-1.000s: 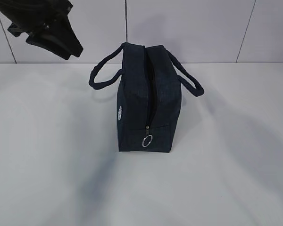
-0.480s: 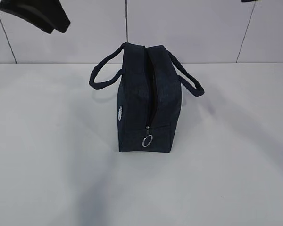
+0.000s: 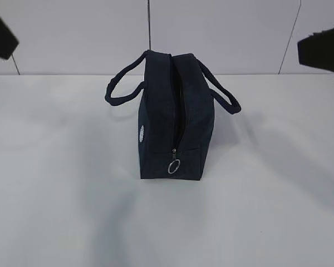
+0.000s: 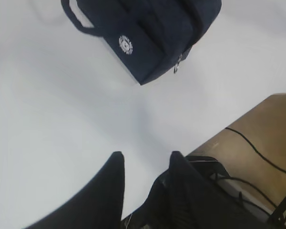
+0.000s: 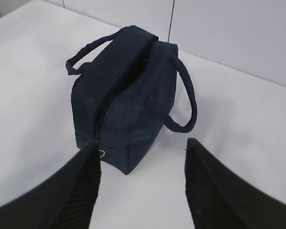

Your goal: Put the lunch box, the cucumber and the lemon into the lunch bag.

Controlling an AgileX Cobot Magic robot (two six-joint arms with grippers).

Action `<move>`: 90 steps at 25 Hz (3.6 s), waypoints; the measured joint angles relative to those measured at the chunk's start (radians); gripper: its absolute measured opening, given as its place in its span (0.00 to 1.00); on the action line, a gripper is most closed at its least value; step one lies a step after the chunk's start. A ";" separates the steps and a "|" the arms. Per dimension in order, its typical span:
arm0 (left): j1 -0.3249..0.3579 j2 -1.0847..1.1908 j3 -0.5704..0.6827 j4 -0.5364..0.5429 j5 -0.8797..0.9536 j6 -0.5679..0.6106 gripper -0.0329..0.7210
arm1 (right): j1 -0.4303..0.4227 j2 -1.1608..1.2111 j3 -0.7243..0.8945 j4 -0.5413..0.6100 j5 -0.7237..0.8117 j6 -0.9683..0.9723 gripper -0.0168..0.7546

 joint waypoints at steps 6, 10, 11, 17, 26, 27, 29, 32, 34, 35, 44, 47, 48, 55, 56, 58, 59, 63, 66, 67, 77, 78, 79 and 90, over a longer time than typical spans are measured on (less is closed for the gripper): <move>0.000 -0.210 0.166 0.034 0.008 -0.001 0.34 | 0.000 0.052 0.017 0.002 -0.024 0.000 0.59; -0.002 -0.299 0.223 0.051 0.010 -0.015 0.34 | 0.000 0.122 0.020 0.074 -0.044 0.000 0.59; -0.002 -0.318 0.236 0.053 0.010 -0.015 0.34 | 0.000 0.139 0.022 0.094 -0.046 -0.004 0.59; -0.002 -0.451 0.317 0.053 0.010 -0.024 0.34 | 0.000 0.160 0.120 0.137 -0.287 -0.059 0.59; -0.002 -0.622 0.393 0.169 0.018 -0.024 0.29 | 0.049 0.156 0.389 0.149 -0.705 -0.052 0.59; -0.002 -0.626 0.394 0.186 0.018 -0.024 0.29 | 0.059 0.156 0.418 0.149 -0.745 -0.052 0.59; -0.002 -0.628 0.394 0.199 0.018 -0.024 0.29 | 0.073 0.156 0.477 0.145 -0.815 -0.052 0.59; -0.002 -0.628 0.394 0.206 0.013 -0.024 0.29 | 0.076 0.165 0.548 0.134 -0.913 -0.052 0.59; -0.002 -0.628 0.394 0.206 -0.004 -0.024 0.29 | 0.076 0.192 0.580 0.130 -0.964 -0.044 0.59; -0.002 -0.628 0.394 0.206 -0.010 -0.025 0.29 | 0.076 0.215 0.590 0.130 -0.983 -0.032 0.59; -0.002 -0.628 0.394 0.208 -0.036 -0.036 0.28 | 0.076 0.578 0.599 0.032 -1.405 0.121 0.59; -0.002 -0.628 0.394 0.208 -0.036 -0.051 0.28 | 0.076 0.705 0.599 -0.020 -1.564 0.147 0.59; -0.002 -0.628 0.394 0.208 -0.036 -0.056 0.28 | 0.076 0.737 0.599 -0.027 -1.607 0.154 0.59; -0.002 -0.628 0.394 0.210 -0.036 -0.074 0.28 | 0.076 0.899 0.594 -0.039 -1.716 0.176 0.59; -0.002 -0.628 0.394 0.210 -0.036 -0.074 0.28 | 0.076 0.908 0.586 -0.039 -1.716 0.176 0.59; -0.002 -0.628 0.394 0.210 -0.036 -0.075 0.28 | 0.076 0.927 0.567 -0.042 -1.722 0.178 0.59; -0.002 -0.628 0.394 0.210 -0.036 -0.075 0.28 | 0.076 0.934 0.555 -0.047 -1.727 0.184 0.59; -0.002 -0.628 0.394 0.210 -0.036 -0.076 0.28 | 0.076 0.985 0.507 -0.063 -1.731 0.199 0.59; -0.002 -0.628 0.394 0.210 -0.036 -0.086 0.28 | 0.076 1.012 0.482 -0.064 -1.731 0.210 0.59; -0.002 -0.628 0.394 0.210 -0.036 -0.086 0.28 | 0.076 1.018 0.475 -0.065 -1.731 0.213 0.59; -0.002 -0.628 0.394 0.210 -0.037 -0.086 0.28 | 0.076 1.085 0.401 -0.065 -1.710 0.221 0.59; -0.002 -0.628 0.394 0.210 -0.037 -0.086 0.28 | 0.076 1.092 0.398 -0.065 -1.706 0.223 0.59; -0.002 -0.628 0.394 0.210 -0.037 -0.086 0.28 | 0.076 1.093 0.397 -0.065 -1.698 0.223 0.59; -0.002 -0.628 0.394 0.222 -0.041 -0.086 0.28 | 0.076 1.095 0.332 -0.045 -1.549 0.265 0.59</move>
